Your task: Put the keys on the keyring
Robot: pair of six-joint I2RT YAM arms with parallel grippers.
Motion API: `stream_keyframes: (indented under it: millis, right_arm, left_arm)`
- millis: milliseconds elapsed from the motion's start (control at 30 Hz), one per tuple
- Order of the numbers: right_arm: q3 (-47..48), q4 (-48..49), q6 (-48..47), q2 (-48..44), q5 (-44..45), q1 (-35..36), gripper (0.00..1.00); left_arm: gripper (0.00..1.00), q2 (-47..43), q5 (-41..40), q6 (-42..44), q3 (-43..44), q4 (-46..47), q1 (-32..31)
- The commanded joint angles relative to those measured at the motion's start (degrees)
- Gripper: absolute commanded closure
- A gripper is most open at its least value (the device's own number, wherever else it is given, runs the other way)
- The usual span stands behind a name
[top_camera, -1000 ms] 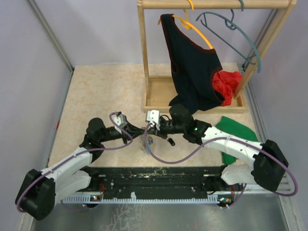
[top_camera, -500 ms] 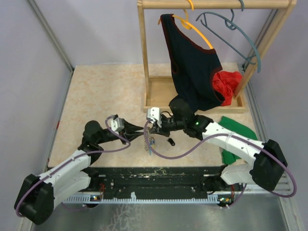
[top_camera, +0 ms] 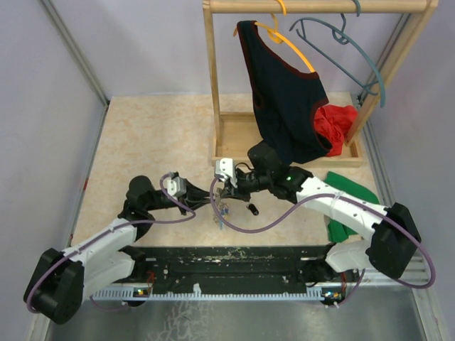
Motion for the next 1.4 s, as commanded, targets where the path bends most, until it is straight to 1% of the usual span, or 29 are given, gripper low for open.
stream_keyframes:
  millis: [0,333,600,1000,1367]
  right_arm:
    - [4.4,0.1,-1.5,0.4,-2.0,-0.3,1.0]
    - [5.8,-1.9,-2.2,1.4,-2.2,-0.2,1.0]
    - [5.7,-1.5,-2.1,1.1,-2.4,0.0,1.0]
    - [5.8,-1.4,-1.9,0.9,-2.1,0.7,1.0]
    - [6.0,-1.3,-1.8,0.7,-1.8,1.5,1.0]
  left_arm:
    - [0.73,1.3,3.6,2.0,1.6,-0.1,0.3]
    - [0.73,3.6,5.6,2.6,4.3,-2.4,0.3]
    - [0.76,5.9,7.7,2.8,6.5,-4.9,0.2]
    - [0.8,6.0,7.6,2.7,7.5,-6.7,0.1]
    - [0.81,6.4,6.6,2.7,8.3,-8.0,-0.1]
